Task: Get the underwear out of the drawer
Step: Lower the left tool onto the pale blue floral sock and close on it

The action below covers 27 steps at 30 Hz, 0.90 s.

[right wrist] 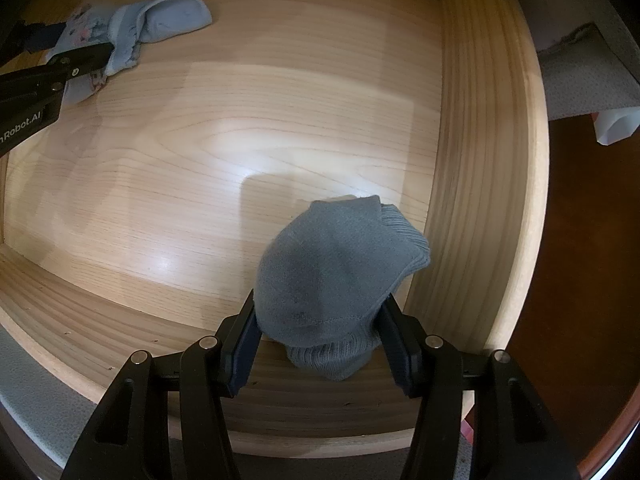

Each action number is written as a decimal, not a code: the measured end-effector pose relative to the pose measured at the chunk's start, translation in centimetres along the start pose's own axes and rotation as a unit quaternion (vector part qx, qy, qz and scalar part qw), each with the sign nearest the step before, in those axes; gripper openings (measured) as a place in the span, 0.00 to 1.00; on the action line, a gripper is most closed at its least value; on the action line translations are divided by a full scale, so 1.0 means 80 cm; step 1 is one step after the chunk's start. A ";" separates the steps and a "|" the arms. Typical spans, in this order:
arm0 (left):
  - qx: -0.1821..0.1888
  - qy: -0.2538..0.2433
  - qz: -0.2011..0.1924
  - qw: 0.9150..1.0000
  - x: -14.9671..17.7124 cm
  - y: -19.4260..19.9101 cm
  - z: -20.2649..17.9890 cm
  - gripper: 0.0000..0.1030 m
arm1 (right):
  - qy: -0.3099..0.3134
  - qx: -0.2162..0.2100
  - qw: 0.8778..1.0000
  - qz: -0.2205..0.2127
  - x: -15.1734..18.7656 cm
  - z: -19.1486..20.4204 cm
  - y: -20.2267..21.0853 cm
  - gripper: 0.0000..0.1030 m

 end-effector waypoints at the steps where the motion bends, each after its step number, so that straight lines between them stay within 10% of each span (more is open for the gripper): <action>1: 0.001 0.000 0.004 1.000 -0.001 -0.001 0.000 0.31 | 0.000 0.000 1.000 0.000 0.000 0.000 0.000 0.51; 14: 0.020 0.023 0.099 0.995 0.017 -0.005 0.008 0.24 | 0.000 -0.001 1.000 -0.001 0.000 0.000 -0.001 0.51; 27: 0.057 0.147 0.178 0.971 0.019 -0.013 0.051 0.24 | 0.000 0.001 1.000 0.000 0.000 0.001 -0.001 0.51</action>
Point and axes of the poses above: each gripper's, at about its wrist camera, not at the fingertips, and y roughly against the way its jaws point, z to its left, x to its underside, the point moved 6 cm from there along -y, roughly the way its jaws point, and after that the axes turned 4 degrees about -x, right-handed, at the moved point
